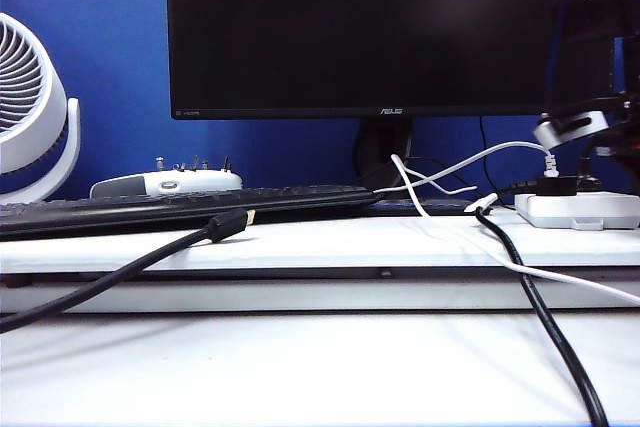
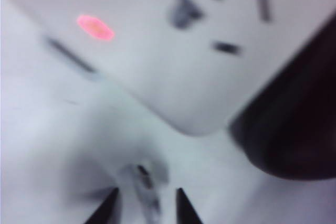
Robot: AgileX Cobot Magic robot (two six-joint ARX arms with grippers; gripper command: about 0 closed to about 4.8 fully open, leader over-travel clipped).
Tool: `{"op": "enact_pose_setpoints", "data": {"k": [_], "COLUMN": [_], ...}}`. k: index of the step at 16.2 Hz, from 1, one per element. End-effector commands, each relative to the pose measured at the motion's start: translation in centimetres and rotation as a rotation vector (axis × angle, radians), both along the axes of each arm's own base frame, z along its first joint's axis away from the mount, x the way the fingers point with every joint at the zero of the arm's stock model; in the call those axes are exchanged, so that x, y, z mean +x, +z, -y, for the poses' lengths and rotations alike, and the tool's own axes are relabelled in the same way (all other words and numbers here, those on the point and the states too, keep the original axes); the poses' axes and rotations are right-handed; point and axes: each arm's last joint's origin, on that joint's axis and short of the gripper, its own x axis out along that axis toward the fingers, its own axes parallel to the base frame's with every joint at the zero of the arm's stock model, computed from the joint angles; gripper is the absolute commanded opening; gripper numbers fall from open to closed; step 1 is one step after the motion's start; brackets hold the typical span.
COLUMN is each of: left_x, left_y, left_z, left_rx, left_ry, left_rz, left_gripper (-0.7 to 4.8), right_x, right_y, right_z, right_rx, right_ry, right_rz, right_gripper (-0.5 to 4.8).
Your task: Pick up the Type-C charging cable and the charging base, insert one end of the Type-C charger into the corresponding slot on the base, and finally place the plugged-in charger back on the table.
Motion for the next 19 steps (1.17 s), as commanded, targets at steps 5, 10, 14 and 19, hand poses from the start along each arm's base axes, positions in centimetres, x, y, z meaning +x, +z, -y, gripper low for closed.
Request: {"op": "enact_pose_setpoints", "data": {"k": [5,10,14,19], "left_x": [-0.4,-0.4,-0.4,-0.3], "left_y": [0.5,0.5,0.5,0.5], "left_z": [-0.2,-0.2,-0.2,-0.2], "left_rx": [-0.01,-0.01,-0.009,-0.009], "left_ry": [0.0,0.0,0.0,0.003], "left_rz": [0.027,0.027,0.025,0.021], "left_gripper": [0.56,0.56,0.56,0.56], "right_x": [0.2,0.6,0.2,-4.1], "right_y": [0.1,-0.8,-0.6,6.9], "right_z": [0.6,0.6,0.5,-0.5], "right_rx": [0.062,0.057,0.09,0.659], "right_ry": [0.011,0.009,0.015,0.134], "right_rz": [-0.004,-0.036,-0.054,0.168], "right_gripper": [1.43,0.71,-0.01,-0.01]}}
